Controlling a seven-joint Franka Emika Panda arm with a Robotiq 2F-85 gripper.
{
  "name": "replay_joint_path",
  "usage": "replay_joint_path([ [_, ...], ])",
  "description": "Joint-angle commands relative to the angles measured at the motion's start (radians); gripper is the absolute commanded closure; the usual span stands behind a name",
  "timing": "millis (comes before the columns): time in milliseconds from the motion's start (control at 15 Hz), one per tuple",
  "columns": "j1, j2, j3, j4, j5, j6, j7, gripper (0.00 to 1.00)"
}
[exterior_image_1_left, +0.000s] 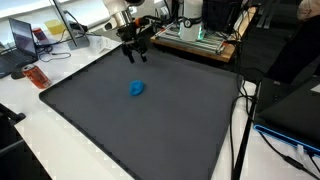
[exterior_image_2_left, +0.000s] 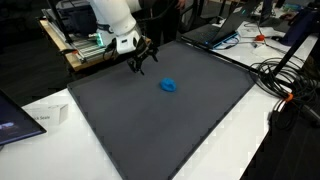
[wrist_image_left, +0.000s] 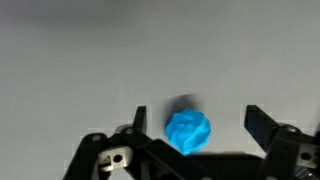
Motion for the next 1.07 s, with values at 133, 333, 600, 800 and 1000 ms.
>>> replay_joint_path([
  [133,0.075,-0.257,0.049,-0.227,0.285,0.201,-0.138,0.0],
  [333,0.124,-0.321,0.096,-0.262,0.404,0.32,-0.129,0.0],
  [600,0.165,-0.298,0.173,-0.275,0.313,0.481,0.066,0.0],
  [800,0.162,-0.283,0.187,-0.266,0.267,0.474,0.101,0.0],
  [1000,0.163,-0.255,0.218,-0.275,0.201,0.511,0.184,0.0],
])
